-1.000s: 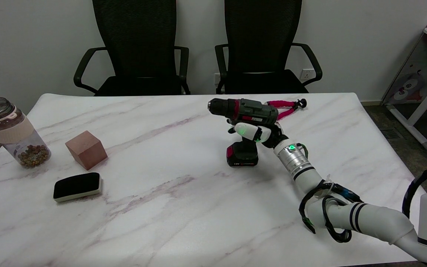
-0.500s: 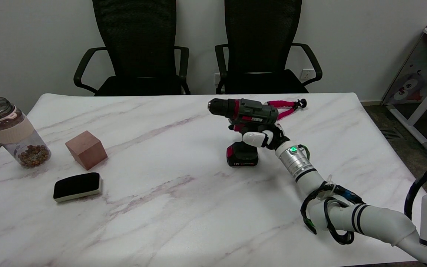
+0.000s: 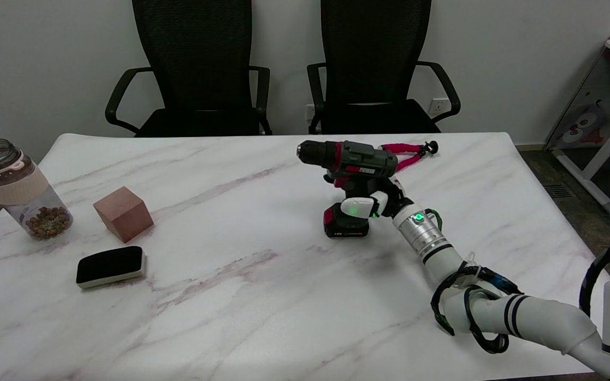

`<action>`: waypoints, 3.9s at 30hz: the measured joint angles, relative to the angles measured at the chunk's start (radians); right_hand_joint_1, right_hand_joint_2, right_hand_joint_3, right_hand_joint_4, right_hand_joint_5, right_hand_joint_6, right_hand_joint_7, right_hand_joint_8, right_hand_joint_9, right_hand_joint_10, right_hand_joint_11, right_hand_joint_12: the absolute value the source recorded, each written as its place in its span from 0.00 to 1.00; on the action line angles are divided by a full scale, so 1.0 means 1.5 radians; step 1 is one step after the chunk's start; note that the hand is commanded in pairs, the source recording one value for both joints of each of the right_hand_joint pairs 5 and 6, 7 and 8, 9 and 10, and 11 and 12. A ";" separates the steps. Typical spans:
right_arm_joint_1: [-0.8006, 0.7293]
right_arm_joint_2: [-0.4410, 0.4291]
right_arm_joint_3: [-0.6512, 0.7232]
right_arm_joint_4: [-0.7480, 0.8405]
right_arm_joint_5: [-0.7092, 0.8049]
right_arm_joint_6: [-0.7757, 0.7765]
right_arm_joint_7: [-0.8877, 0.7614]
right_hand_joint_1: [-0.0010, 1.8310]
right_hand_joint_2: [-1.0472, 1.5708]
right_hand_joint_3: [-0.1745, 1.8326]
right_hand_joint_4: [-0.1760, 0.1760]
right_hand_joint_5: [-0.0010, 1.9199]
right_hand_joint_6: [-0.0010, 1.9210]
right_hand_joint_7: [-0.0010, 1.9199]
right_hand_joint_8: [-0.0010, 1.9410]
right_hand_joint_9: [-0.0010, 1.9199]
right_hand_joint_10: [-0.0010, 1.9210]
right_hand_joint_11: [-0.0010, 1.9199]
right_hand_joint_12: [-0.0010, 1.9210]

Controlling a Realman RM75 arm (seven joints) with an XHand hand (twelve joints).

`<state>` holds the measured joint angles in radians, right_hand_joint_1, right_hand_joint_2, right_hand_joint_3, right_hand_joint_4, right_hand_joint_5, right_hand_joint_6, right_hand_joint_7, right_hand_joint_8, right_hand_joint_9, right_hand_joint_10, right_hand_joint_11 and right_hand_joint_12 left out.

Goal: Pick up the power screwdriver.

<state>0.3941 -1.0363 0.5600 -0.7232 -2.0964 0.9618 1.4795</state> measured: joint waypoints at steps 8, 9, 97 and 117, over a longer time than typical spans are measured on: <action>-0.001 0.000 0.000 -0.001 -0.008 0.002 0.000 0.64 0.29 0.49 0.95 0.27 0.27 0.27 0.27 0.45 0.44 0.25 0.25; -0.001 0.000 0.000 -0.001 -0.009 0.002 0.000 0.64 0.30 0.49 0.94 0.27 0.27 0.27 0.27 0.45 0.45 0.25 0.25; 0.023 -0.011 -0.001 -0.009 -0.017 -0.017 0.001 0.60 0.69 0.50 1.00 1.00 1.00 1.00 0.99 1.00 1.00 0.99 0.99; 0.020 -0.007 0.006 -0.049 -0.017 0.001 0.001 0.61 0.74 0.47 0.60 1.00 1.00 1.00 0.99 1.00 1.00 1.00 1.00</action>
<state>0.4243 -1.0476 0.5688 -0.7971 -2.1216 0.9635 1.4803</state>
